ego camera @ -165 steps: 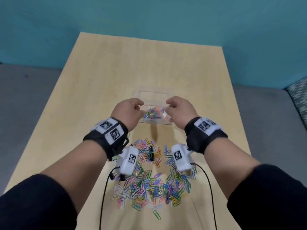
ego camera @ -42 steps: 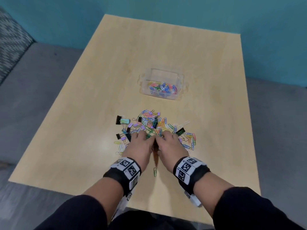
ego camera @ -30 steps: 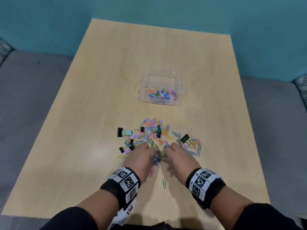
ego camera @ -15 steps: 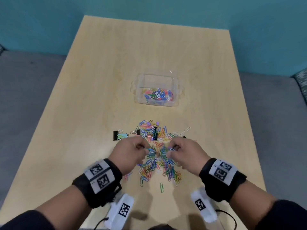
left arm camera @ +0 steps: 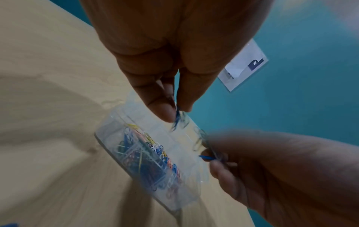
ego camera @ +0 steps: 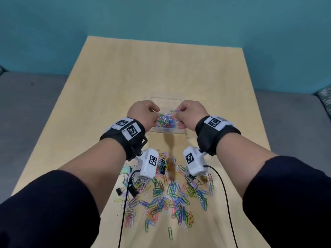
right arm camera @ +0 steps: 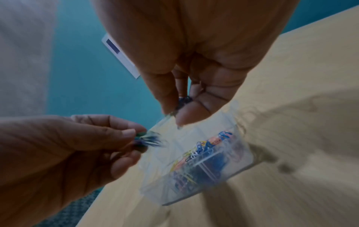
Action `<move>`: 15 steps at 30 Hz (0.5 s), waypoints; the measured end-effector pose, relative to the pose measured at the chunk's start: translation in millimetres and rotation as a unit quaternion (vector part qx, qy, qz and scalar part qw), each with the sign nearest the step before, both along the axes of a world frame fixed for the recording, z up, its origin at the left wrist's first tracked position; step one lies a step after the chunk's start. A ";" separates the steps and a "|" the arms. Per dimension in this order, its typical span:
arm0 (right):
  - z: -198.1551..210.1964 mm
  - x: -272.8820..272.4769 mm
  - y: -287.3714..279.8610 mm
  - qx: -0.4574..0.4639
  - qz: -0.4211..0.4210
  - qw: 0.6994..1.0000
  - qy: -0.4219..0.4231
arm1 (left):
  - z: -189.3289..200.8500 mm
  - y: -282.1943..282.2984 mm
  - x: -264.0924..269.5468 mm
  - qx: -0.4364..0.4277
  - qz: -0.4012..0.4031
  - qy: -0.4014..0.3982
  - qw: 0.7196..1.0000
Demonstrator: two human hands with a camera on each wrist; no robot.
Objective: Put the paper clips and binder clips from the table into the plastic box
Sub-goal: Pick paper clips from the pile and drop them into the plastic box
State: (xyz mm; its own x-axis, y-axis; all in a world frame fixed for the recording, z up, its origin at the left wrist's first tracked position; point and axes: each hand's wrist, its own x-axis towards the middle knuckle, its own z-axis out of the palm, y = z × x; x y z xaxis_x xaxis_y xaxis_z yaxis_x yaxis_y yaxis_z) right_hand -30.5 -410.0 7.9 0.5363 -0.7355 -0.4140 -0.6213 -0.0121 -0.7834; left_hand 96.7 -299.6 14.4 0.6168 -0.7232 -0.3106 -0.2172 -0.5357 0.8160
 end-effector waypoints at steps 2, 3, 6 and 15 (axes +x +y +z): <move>2.6 -4.0 0.9 -0.028 0.022 0.999 0.023 | 0.8 7.3 -0.1 -0.019 0.015 0.028 0.999; 5.1 -11.0 3.9 -0.058 0.044 0.996 0.042 | 2.5 16.7 -1.1 -0.028 0.023 0.040 0.999; 7.7 -50.6 28.6 -0.128 0.113 0.983 0.065 | 3.9 66.5 -9.6 -0.014 0.024 0.018 0.999; -37.0 -209.8 166.7 -0.100 0.263 0.943 0.177 | -39.7 262.4 -90.1 0.217 -0.067 -0.157 0.961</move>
